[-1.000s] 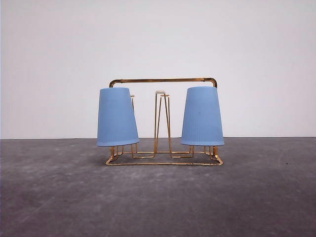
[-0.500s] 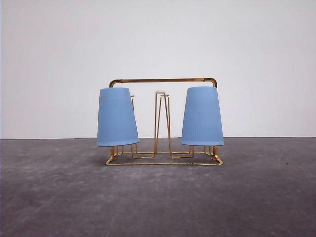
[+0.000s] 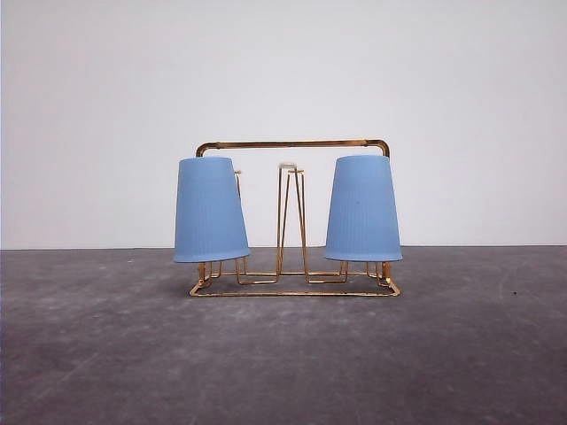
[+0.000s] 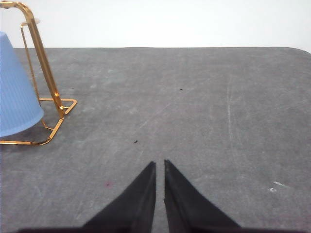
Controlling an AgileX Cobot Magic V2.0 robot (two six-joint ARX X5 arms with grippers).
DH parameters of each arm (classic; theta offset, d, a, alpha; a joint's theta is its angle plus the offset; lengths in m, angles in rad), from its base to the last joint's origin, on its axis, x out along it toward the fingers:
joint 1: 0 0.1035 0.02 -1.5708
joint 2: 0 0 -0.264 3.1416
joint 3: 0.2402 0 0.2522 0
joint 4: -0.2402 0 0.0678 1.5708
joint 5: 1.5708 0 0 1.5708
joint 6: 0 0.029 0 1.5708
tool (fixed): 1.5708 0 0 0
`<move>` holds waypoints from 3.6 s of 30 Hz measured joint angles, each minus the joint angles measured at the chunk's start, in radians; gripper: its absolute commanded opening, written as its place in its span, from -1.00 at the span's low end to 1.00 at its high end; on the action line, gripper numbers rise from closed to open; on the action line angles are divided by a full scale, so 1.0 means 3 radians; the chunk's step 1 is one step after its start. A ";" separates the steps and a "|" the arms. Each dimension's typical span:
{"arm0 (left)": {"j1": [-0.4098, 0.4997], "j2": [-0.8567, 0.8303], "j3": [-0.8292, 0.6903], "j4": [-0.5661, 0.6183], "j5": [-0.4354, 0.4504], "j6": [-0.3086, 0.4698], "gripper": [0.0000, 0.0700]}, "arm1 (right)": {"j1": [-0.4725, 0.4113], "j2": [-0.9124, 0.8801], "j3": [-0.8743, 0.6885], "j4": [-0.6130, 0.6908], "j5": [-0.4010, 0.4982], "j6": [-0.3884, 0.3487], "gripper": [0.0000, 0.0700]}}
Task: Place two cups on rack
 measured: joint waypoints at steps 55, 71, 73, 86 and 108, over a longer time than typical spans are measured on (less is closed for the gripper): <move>0.0000 0.0000 0.0000 0.0000 0.0000 0.0000 -1.00 | 0.0000 0.0000 0.0000 0.0001 0.0000 0.0000 -0.92; 0.0000 0.0000 0.0000 -0.0001 0.0000 0.0000 -1.00 | 0.0000 0.0000 0.0000 0.0001 0.0000 0.0000 -0.92; 0.0000 -0.0001 0.0000 -0.0001 0.0000 0.0000 -1.00 | 0.0000 0.0000 0.0000 0.0001 0.0000 0.0000 -0.92; 0.0000 0.0000 0.0000 0.0000 0.0000 0.0000 -1.00 | 0.0000 0.0000 0.0000 0.0001 0.0000 0.0000 -0.92; 0.0000 0.0001 0.0000 0.0000 0.0000 0.0000 -1.00 | 0.0000 0.0000 0.0000 0.0001 0.0000 0.0000 -0.92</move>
